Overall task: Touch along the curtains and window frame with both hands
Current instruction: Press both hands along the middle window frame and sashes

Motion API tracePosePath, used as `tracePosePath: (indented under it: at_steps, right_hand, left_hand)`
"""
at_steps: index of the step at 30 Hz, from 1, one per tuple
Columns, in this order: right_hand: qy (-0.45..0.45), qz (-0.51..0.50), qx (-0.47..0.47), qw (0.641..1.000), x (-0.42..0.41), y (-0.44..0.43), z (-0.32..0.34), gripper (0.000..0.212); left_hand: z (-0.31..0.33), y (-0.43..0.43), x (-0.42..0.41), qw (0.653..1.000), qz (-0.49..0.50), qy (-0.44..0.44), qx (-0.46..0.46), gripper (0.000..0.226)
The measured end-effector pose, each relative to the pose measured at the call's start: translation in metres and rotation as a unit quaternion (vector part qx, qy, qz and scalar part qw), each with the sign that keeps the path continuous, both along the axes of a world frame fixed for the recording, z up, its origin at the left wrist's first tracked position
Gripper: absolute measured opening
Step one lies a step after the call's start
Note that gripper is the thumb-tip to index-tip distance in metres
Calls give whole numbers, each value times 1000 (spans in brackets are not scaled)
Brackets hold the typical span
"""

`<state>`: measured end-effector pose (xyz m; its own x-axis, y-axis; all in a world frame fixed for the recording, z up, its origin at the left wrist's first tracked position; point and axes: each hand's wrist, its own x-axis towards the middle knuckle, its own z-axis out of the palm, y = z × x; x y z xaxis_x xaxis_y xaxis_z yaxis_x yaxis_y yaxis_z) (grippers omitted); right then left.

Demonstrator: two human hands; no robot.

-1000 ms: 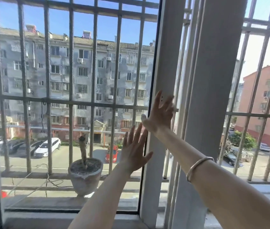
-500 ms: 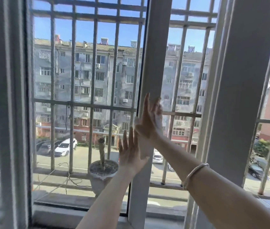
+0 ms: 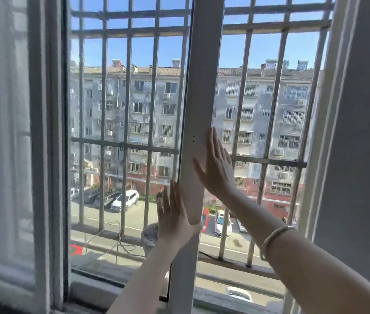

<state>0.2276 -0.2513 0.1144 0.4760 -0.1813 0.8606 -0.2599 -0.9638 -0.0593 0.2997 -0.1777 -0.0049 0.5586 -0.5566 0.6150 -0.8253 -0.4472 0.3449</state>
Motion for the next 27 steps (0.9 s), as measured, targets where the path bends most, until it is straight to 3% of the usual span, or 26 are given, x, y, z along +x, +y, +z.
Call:
tracePosePath:
  at_steps: [11,17,27]
  right_hand:
    - [-39,106,15,993,37,-8,1,80]
    - [-16,145,4,989,72,7,1,82]
    - [4,275,1,961,145,40,5,64]
  left_hand:
    - [0,9,11,996,81,-39,7,125]
    - [1,32,33,990,120,-75,-4,126]
    - [19,78,93,958,203,-173,106,123]
